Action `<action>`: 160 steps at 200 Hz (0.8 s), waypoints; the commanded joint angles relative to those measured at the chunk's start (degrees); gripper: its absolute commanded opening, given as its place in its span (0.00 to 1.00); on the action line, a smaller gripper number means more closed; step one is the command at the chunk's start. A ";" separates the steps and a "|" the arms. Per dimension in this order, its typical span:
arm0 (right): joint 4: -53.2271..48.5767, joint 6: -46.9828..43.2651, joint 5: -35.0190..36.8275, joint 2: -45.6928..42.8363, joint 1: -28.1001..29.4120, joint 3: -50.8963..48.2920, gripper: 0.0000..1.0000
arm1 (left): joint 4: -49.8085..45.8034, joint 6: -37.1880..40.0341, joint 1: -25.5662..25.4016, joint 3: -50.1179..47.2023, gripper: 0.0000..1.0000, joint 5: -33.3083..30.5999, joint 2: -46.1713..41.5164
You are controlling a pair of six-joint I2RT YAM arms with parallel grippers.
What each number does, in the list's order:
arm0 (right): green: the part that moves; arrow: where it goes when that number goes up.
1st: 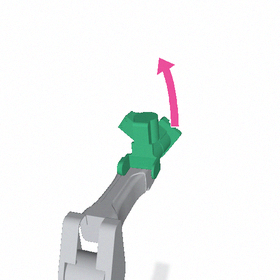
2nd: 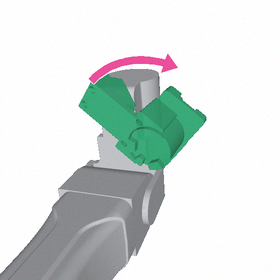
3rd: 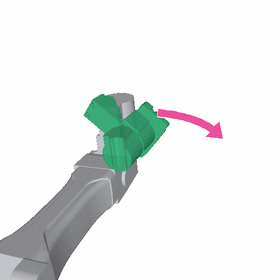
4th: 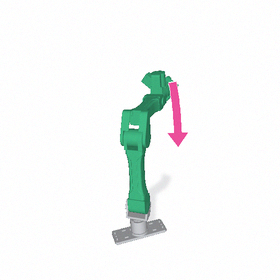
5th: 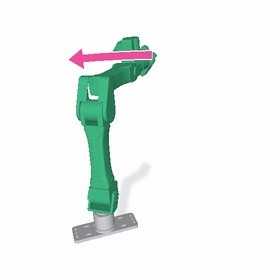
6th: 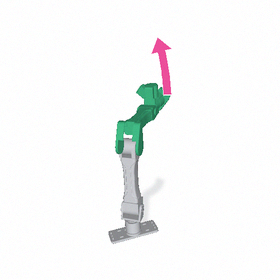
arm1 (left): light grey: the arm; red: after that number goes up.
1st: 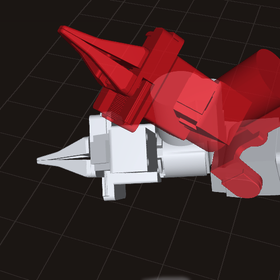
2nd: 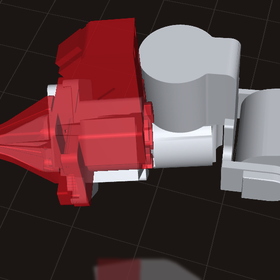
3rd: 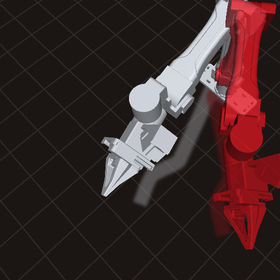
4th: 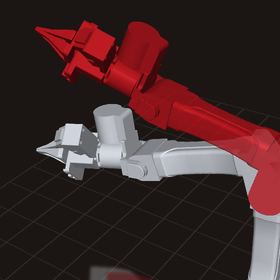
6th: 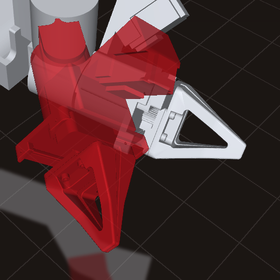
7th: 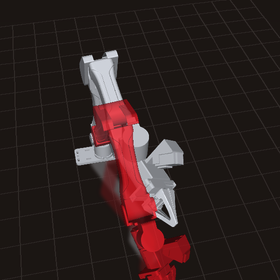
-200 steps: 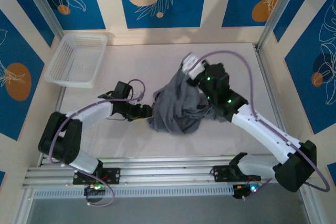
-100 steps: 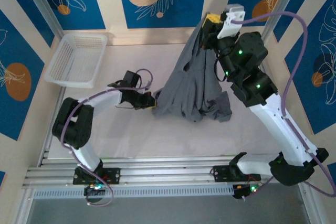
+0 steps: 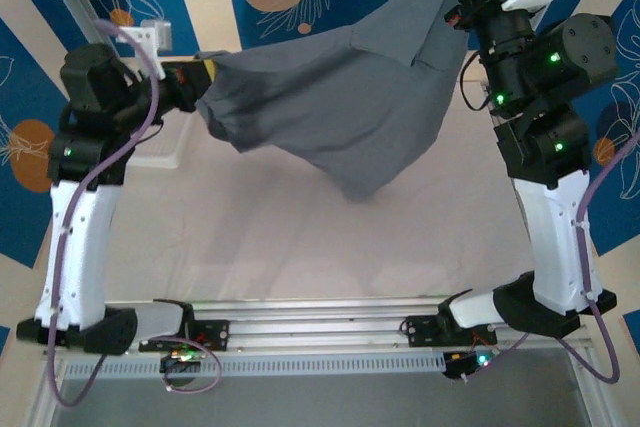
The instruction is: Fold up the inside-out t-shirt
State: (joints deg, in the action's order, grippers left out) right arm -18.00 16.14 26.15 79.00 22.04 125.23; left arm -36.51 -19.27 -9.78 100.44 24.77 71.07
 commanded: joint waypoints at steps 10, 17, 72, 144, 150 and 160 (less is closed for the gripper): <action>-14.16 12.25 -0.39 -0.67 -5.23 -4.28 0.00 | -4.28 1.29 -0.63 -12.43 0.00 -3.07 0.99; -16.66 14.11 -1.58 -1.35 -5.39 -7.15 0.00 | -4.57 1.41 -0.87 -14.26 0.00 -3.54 0.56; -31.62 23.51 -11.48 1.64 -4.99 -19.47 0.00 | 4.36 -3.48 -3.12 -22.92 0.00 -2.44 6.70; -46.53 19.96 2.84 6.27 -6.22 -14.53 0.00 | -1.23 4.88 -10.87 -22.63 0.54 -7.87 13.94; -46.06 20.67 2.59 5.19 -7.03 -16.22 0.00 | -1.15 4.41 -10.44 -24.14 0.58 -9.09 12.89; -45.98 21.79 1.01 4.05 -8.54 -18.33 0.00 | -2.05 3.98 -9.85 -25.97 0.59 -11.45 11.87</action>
State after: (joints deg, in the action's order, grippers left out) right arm -61.91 36.25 24.93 88.60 16.27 110.69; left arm -37.08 -15.38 -21.26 77.93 19.44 88.79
